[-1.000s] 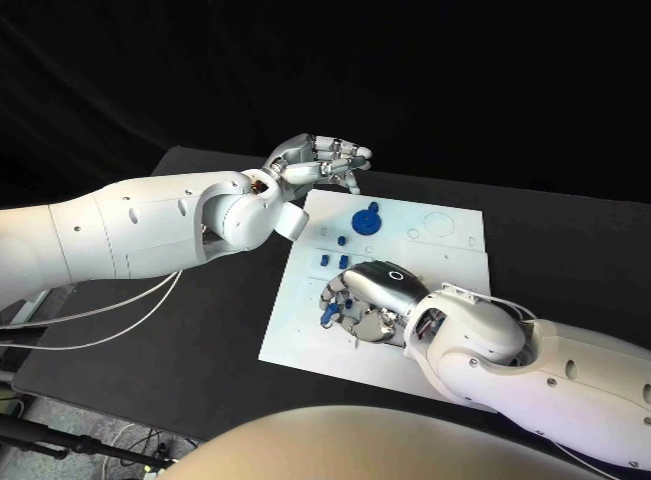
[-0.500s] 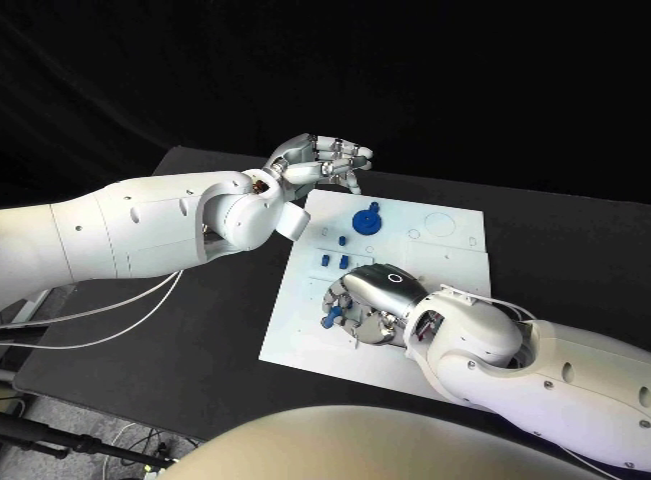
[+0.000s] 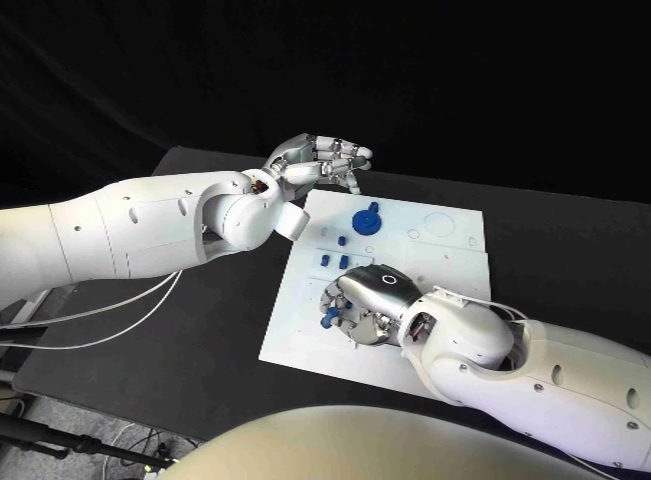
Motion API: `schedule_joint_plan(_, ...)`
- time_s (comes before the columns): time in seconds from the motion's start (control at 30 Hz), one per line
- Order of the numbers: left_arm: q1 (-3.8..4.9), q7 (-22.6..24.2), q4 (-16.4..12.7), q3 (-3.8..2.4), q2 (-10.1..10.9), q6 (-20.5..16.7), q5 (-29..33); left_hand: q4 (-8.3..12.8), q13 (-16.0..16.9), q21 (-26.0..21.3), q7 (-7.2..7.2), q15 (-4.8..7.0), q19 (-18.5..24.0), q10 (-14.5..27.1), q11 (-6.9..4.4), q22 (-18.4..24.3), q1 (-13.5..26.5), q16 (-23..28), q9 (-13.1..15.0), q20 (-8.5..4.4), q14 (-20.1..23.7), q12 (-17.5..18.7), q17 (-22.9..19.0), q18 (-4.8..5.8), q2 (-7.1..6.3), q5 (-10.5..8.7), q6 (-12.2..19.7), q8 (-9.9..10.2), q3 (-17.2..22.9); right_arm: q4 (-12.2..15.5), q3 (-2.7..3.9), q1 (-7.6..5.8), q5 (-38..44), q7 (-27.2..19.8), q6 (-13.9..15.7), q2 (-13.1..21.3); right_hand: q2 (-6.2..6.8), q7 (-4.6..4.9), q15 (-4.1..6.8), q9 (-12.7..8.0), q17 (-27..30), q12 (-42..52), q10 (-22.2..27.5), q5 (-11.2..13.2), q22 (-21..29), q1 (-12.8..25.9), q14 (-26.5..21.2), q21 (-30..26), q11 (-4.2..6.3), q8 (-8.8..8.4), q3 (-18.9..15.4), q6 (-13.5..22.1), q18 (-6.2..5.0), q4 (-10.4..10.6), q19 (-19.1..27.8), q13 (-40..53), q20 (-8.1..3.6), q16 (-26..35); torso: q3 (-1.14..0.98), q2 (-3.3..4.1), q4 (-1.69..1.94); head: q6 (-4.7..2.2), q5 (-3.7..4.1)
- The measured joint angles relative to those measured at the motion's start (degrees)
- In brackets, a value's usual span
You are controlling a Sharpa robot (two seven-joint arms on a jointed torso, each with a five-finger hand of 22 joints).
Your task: Assemble the parts on the task board
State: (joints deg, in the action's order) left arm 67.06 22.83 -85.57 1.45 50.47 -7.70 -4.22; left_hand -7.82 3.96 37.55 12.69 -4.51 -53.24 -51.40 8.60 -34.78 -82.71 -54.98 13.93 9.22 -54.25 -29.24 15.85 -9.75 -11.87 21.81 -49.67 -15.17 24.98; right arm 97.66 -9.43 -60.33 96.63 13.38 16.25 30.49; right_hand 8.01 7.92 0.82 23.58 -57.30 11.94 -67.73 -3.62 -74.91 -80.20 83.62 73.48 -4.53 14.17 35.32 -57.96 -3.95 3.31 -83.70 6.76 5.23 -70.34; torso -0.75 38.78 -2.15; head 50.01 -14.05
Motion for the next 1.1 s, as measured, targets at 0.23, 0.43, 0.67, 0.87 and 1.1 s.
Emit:
schedule_joint_plan(0.23,0.00,0.0,0.0,0.00,0.0,0.0,0.0,0.0,0.0,0.0,0.00,0.00,0.0,0.0,0.00,0.0,0.0,0.0,0.0,0.00,0.0,0.0,0.0,0.00,0.00,0.00,0.0,0.0,0.0,-0.3,-0.08,0.05,0.7,0.3,-0.5,-0.5,0.67,0.34,-0.20,0.0,0.4,-0.7,0.1,-1.7,0.0,1.4,0.2,-0.4,0.23,-0.03,-1.0,0.6,0.00,-0.2,0.0,0.3,0.00,0.0,0.04,0.01,-0.02,0.00,0.01)
schedule_joint_plan(0.43,0.00,0.0,-0.1,0.00,0.0,0.0,0.0,0.2,0.0,0.0,0.00,0.00,0.0,0.0,0.00,-0.2,0.0,0.0,-0.1,0.00,0.0,0.0,-0.1,0.00,0.00,0.00,0.0,0.0,0.2,-0.4,-0.24,0.06,0.8,0.2,-0.8,-0.8,2.13,1.22,-0.93,-0.8,0.9,-2.4,4.3,-3.9,0.0,4.2,-0.1,-2.5,-0.67,-1.95,-2.3,4.3,-0.01,0.2,0.6,-0.4,0.61,0.0,0.05,-0.01,-0.05,0.00,0.07)
schedule_joint_plan(0.67,0.01,-0.1,-0.1,0.00,0.1,0.0,0.0,0.2,0.0,0.0,0.00,0.00,0.0,0.0,0.00,-0.2,0.0,0.0,-0.1,0.00,0.0,0.0,-0.1,0.00,0.00,0.00,0.0,0.0,0.2,-0.3,-0.33,0.11,0.8,0.0,-0.6,-0.6,3.83,1.18,-1.13,-1.6,1.6,-2.2,6.2,-4.5,0.0,5.3,-0.3,-4.4,-1.00,-3.41,-3.8,6.9,0.00,0.5,1.1,-0.1,1.14,0.1,0.02,-0.04,-0.05,0.00,0.21)
schedule_joint_plan(0.87,0.01,-0.1,-0.1,0.00,0.1,0.0,0.0,0.2,0.0,0.2,0.00,0.00,0.0,0.0,0.00,-0.2,0.0,0.0,-0.1,0.00,0.0,0.0,-0.1,0.00,0.00,0.00,0.0,0.0,0.2,0.4,-0.35,0.12,0.7,-0.2,0.2,0.1,4.06,1.09,-1.33,-1.8,2.3,-1.9,7.5,-4.8,0.0,5.5,-0.5,-5.8,-1.00,-3.90,-4.3,7.9,0.00,0.6,1.6,0.1,1.12,0.7,-0.01,-0.05,-0.09,0.00,0.23)
schedule_joint_plan(1.1,0.01,-0.1,-0.1,0.00,0.2,0.0,0.0,0.2,0.0,0.2,0.00,0.00,0.0,0.0,0.00,-0.2,0.0,0.0,-0.1,0.00,0.0,0.0,-0.1,0.00,0.00,0.00,0.0,0.0,0.2,3.0,-0.22,-0.02,0.6,-0.5,2.8,3.3,4.59,0.96,-1.63,-2.2,3.5,-0.5,9.8,-4.8,0.0,6.1,-1.3,-7.9,-1.10,-4.57,-6.2,10.0,-0.01,1.0,2.3,0.5,1.23,1.3,-0.03,-0.08,-0.10,0.00,0.60)
